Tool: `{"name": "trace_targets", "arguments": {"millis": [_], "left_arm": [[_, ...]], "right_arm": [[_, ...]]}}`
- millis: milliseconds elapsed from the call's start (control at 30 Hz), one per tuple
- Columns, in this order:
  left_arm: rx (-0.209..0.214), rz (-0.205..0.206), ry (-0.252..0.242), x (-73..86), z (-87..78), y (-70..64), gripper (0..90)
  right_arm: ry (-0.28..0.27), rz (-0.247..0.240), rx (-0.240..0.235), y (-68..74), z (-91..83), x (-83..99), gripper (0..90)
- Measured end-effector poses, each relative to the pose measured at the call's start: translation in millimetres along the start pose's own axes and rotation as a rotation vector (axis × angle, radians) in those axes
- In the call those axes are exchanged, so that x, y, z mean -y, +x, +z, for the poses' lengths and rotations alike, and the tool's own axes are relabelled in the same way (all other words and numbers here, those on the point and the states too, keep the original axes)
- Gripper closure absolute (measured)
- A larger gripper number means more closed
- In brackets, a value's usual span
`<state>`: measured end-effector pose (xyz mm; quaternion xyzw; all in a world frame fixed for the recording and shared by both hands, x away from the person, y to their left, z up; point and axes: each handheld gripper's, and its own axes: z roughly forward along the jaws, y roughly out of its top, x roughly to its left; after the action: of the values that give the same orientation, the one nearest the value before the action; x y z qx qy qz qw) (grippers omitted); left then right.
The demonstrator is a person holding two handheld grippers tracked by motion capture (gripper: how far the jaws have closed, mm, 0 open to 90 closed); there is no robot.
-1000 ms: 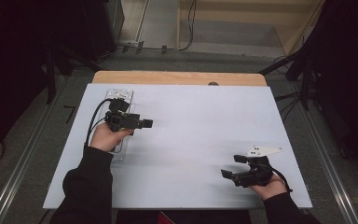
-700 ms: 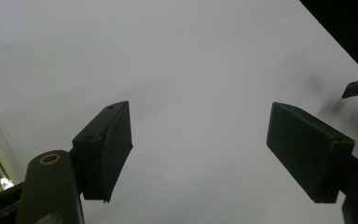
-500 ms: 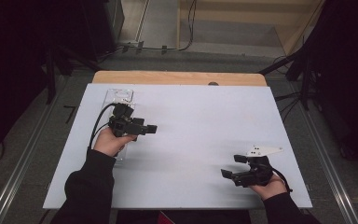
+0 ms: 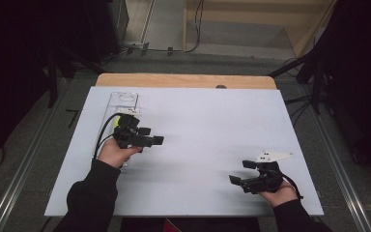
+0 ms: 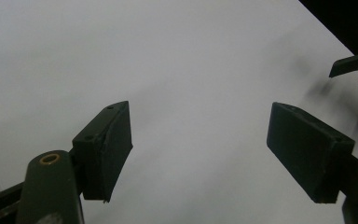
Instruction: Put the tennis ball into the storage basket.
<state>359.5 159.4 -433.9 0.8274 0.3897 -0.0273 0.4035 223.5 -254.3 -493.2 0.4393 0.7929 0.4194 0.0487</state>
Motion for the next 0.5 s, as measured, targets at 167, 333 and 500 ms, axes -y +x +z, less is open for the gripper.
{"name": "trace_targets", "arguments": {"millis": [167,333,500], "left_arm": [[0.000,0.010,0.014,5.7,1.4,-2.0,22.8],[0.000,0.015,0.024,12.6,1.8,-3.7,22.9],[0.020,0.024,0.023,19.3,1.7,-6.8,22.7]], "right_arm": [[-0.002,0.000,0.000,0.3,-0.1,0.0,13.3],[-0.002,0.002,0.000,0.4,-0.1,-0.1,13.4],[0.000,0.004,-0.001,0.3,-0.2,-0.3,13.4]]}}
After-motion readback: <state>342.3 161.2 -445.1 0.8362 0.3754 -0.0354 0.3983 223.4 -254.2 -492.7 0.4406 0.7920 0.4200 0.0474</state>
